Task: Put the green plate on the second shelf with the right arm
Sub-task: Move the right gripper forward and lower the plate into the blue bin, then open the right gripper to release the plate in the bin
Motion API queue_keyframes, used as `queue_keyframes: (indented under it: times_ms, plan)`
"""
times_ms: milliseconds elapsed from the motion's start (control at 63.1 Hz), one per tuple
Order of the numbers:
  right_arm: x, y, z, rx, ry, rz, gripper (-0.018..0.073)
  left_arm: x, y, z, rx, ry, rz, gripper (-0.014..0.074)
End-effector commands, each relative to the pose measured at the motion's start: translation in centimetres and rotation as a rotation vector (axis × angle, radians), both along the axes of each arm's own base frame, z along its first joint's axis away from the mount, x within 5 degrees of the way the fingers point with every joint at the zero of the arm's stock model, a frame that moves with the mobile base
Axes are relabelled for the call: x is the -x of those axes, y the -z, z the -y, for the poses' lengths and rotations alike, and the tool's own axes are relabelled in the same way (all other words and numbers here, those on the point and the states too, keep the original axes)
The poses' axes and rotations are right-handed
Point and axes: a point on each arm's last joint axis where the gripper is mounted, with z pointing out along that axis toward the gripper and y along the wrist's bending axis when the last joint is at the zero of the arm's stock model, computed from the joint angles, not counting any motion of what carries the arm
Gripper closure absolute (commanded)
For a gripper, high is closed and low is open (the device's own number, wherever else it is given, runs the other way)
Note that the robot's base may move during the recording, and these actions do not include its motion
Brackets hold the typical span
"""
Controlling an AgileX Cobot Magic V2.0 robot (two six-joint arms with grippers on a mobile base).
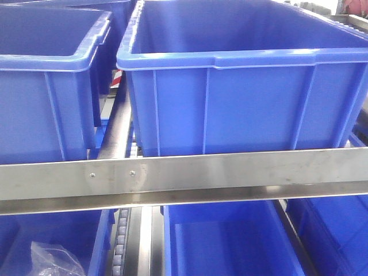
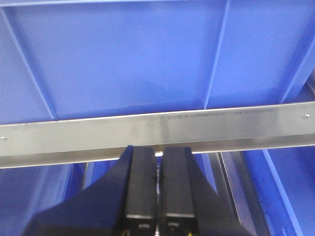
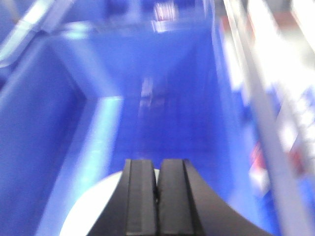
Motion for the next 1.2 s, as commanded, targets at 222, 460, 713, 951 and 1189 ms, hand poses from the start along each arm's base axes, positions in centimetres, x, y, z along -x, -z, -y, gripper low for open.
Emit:
queue_keyframes:
  times_ms: [222, 460, 713, 951, 1189]
  plan:
    - [9.7, 1.1, 1.5, -0.012, -0.060, 0.245, 0.0506, -0.1, 0.8, 0.2, 0.001, 0.022, 0.037, 0.0472]
    - [12.9, 3.1, 2.1, -0.019, -0.065, 0.279, 0.0506, -0.1, 0.8, 0.2, 0.001, 0.022, 0.037, 0.0472]
    - [13.1, 3.3, 2.1, -0.019, -0.065, 0.281, 0.0506, -0.1, 0.8, 0.2, 0.001, 0.022, 0.037, 0.0472]
    - [13.1, 3.3, 2.1, -0.020, -0.065, 0.282, 0.0506, -0.1, 0.8, 0.2, 0.001, 0.022, 0.037, 0.0472]
    - [13.1, 3.4, 2.2, -0.019, -0.062, 0.273, 0.0506, -0.1, 0.8, 0.2, 0.001, 0.022, 0.037, 0.0472]
